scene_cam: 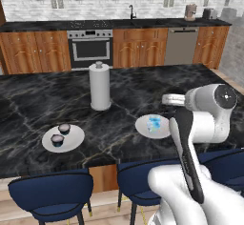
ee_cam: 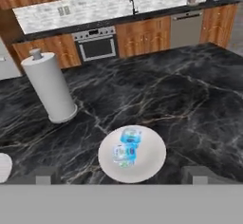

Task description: Place two yogurt containers on each plate.

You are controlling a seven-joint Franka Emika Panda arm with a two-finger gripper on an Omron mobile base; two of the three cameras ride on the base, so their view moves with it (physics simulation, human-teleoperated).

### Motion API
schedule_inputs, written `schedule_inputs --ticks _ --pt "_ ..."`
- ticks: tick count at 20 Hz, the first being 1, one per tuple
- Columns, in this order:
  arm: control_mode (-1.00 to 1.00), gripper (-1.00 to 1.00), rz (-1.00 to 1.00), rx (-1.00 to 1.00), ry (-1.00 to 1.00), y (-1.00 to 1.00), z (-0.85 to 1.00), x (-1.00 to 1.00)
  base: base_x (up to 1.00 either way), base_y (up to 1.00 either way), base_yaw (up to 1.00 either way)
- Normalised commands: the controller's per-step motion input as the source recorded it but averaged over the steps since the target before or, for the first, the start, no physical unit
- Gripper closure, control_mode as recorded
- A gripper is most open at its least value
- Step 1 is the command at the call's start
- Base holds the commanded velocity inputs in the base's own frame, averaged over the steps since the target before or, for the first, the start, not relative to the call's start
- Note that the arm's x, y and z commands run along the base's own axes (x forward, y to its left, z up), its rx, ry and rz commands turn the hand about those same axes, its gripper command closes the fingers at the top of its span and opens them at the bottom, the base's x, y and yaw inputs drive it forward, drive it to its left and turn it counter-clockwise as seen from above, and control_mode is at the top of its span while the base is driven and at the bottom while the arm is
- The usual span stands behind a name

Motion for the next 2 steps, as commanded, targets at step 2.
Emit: schedule_inputs --ticks 2 --pt "-1.00 -1.00 -0.02 0.00 0.04 0.00 0.96 -0.76 0.00 0.00 0.00"
